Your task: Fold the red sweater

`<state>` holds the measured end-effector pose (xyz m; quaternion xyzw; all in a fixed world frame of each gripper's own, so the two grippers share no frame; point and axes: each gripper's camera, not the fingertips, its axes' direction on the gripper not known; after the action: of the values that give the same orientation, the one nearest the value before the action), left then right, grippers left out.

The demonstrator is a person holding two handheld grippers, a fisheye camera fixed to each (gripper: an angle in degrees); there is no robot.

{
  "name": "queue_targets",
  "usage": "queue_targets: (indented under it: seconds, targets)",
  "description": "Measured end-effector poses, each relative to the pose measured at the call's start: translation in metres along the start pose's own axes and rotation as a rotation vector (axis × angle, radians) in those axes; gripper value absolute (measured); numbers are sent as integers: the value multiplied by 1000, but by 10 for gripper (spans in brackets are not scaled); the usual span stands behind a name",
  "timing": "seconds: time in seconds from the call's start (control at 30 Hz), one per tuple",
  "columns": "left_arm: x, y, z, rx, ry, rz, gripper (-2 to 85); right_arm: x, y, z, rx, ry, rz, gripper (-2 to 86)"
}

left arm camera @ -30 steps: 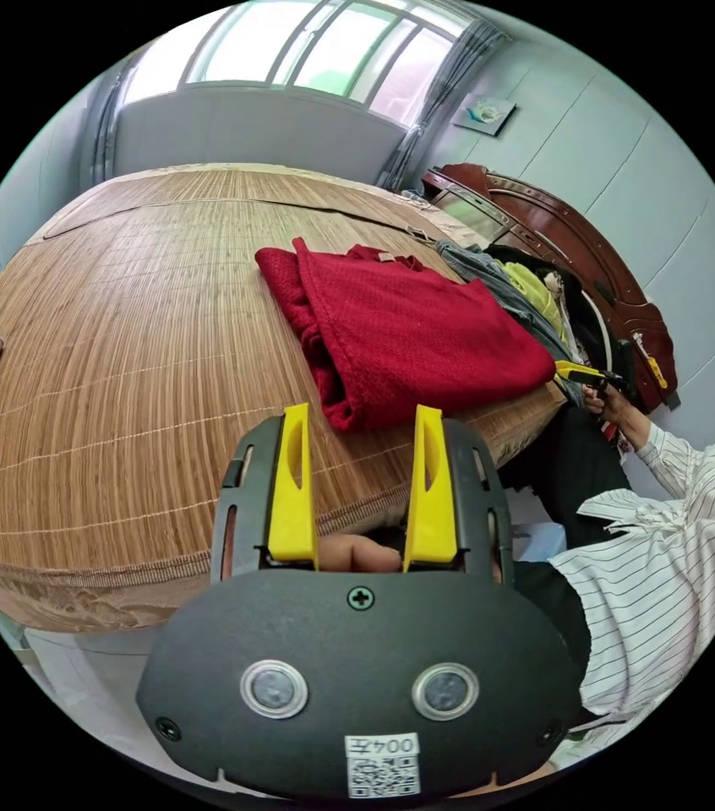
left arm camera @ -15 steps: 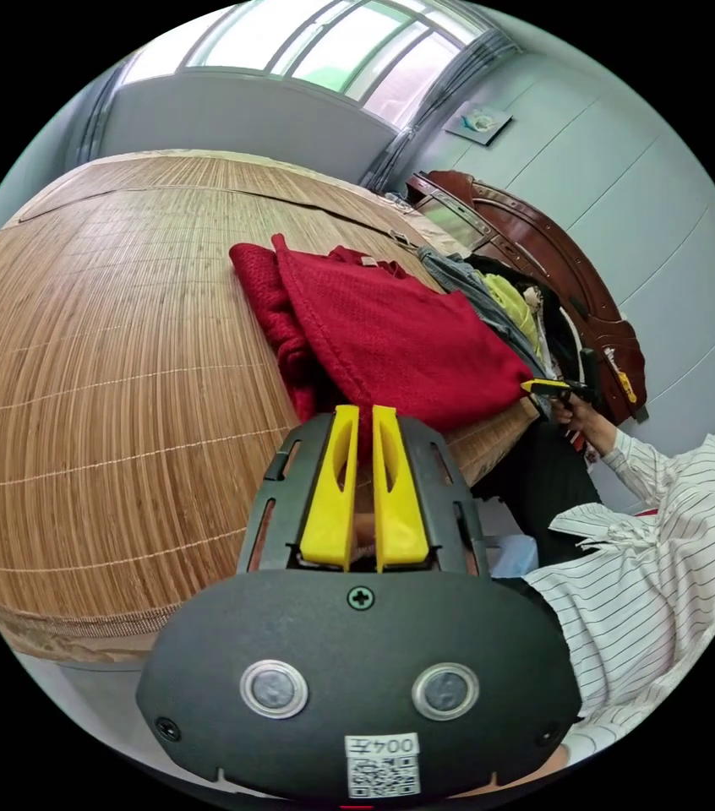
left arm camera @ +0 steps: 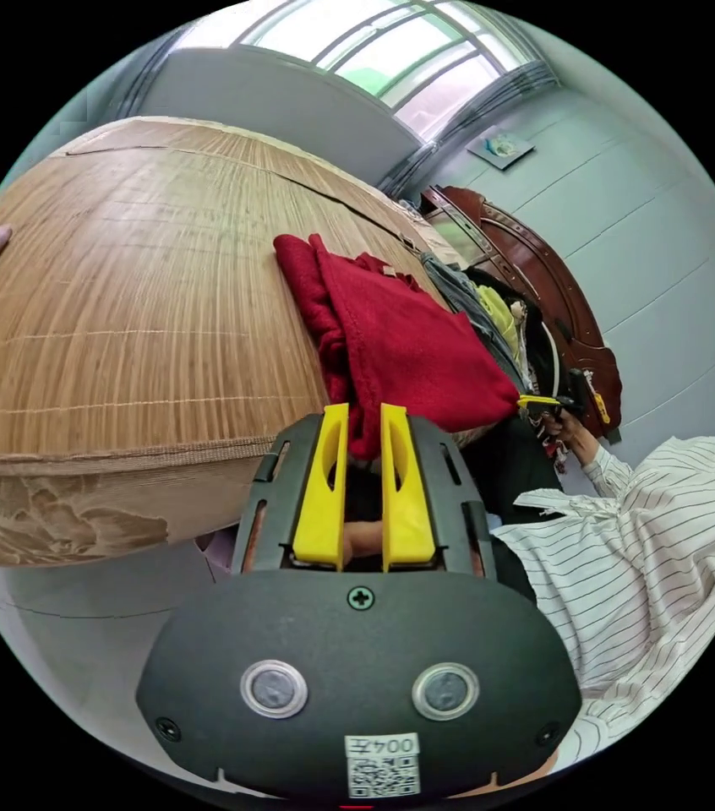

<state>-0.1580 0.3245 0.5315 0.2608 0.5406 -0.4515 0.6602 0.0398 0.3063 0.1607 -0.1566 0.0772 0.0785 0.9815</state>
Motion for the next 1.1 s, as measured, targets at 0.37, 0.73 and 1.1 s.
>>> queue_targets:
  seconds: [0.37, 0.73, 1.1]
  targets:
    - [116, -106, 114, 20, -349, 298, 27, -87, -108, 40, 124, 247, -66, 51]
    - [123, -116, 231, -214, -580, 371, 3, -149, -143, 125, -95, 527, -272, 41]
    - [82, -149, 174, -6, -345, 186, 2, -128, -142, 91, 57, 434, -156, 5]
